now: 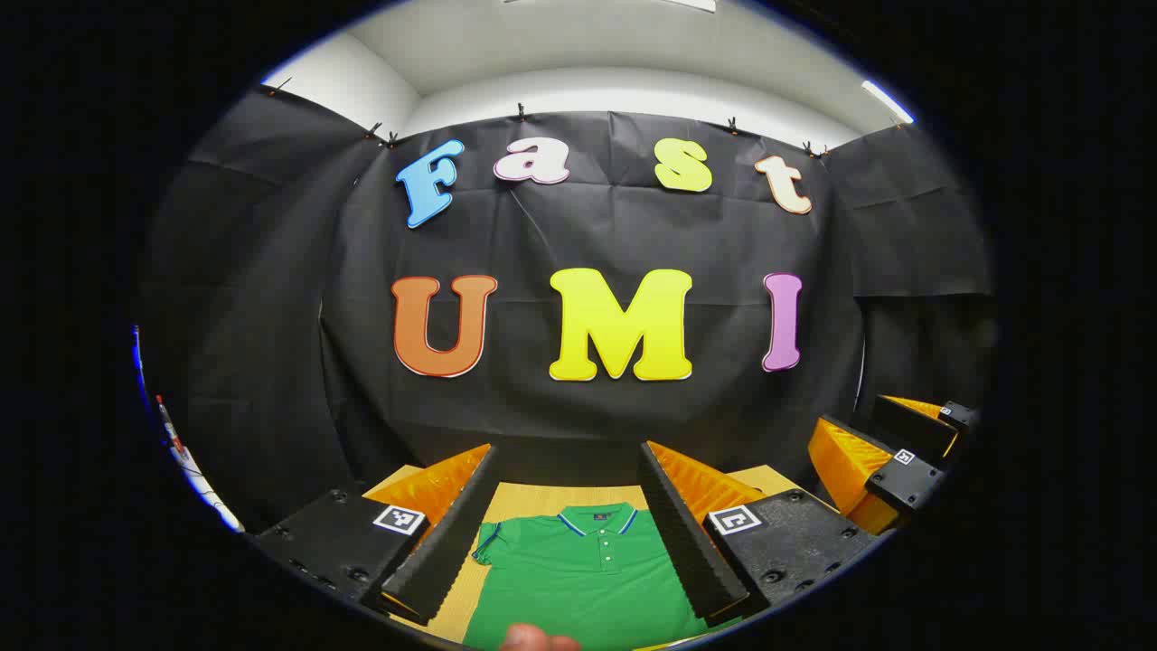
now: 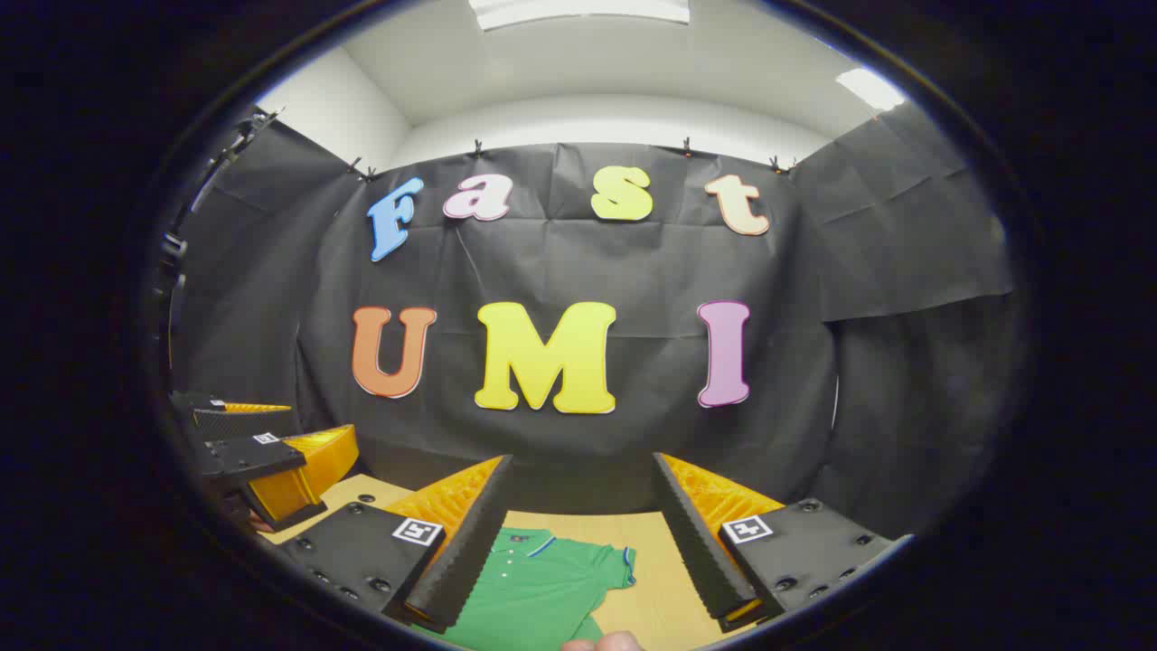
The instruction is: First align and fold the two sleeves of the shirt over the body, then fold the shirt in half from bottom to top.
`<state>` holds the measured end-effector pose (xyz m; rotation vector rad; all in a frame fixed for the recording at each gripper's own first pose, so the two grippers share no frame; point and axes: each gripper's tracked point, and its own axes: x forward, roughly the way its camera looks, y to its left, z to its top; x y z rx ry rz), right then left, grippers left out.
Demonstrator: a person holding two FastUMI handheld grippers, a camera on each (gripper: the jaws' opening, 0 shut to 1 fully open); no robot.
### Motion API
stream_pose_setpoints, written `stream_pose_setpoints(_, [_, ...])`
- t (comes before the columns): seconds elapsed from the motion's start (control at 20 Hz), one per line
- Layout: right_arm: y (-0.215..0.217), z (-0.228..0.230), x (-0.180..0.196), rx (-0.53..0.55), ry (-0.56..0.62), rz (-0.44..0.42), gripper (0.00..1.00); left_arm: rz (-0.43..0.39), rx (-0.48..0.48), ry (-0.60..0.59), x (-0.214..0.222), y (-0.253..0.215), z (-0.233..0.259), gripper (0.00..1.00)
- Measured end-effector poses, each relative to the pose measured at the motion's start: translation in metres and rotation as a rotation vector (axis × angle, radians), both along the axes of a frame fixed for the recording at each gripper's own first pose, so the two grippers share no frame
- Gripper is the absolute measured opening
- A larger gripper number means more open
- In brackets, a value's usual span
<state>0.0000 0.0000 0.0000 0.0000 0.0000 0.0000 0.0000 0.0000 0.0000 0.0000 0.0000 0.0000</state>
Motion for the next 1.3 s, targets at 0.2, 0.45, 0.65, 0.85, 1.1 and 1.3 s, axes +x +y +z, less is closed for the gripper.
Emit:
stream_pose_setpoints(0.2, [0.000,-0.001,0.003,0.004,0.011,0.007,0.94,-0.006,0.006,0.006,0.001,0.000,-0.001,0.98])
stream_pose_setpoints(0.45, [0.006,-0.010,0.008,0.024,0.043,0.018,0.94,-0.008,0.017,0.007,0.002,0.001,-0.002,0.98])
stream_pose_setpoints(0.65, [0.007,-0.009,0.016,0.021,0.041,0.025,0.96,-0.007,0.013,0.011,0.002,0.000,-0.002,0.98])
stream_pose_setpoints(0.85, [0.011,-0.009,0.020,0.014,0.047,0.044,0.94,-0.004,0.013,0.012,0.003,0.001,-0.002,0.98])
stream_pose_setpoints(1.1, [0.009,-0.012,0.025,0.011,0.047,0.038,0.93,0.003,0.024,0.013,0.004,0.004,-0.003,0.98])
stream_pose_setpoints(1.3, [0.003,-0.025,0.033,0.000,0.084,0.049,0.96,-0.032,0.016,-0.006,0.008,-0.004,-0.001,0.98])
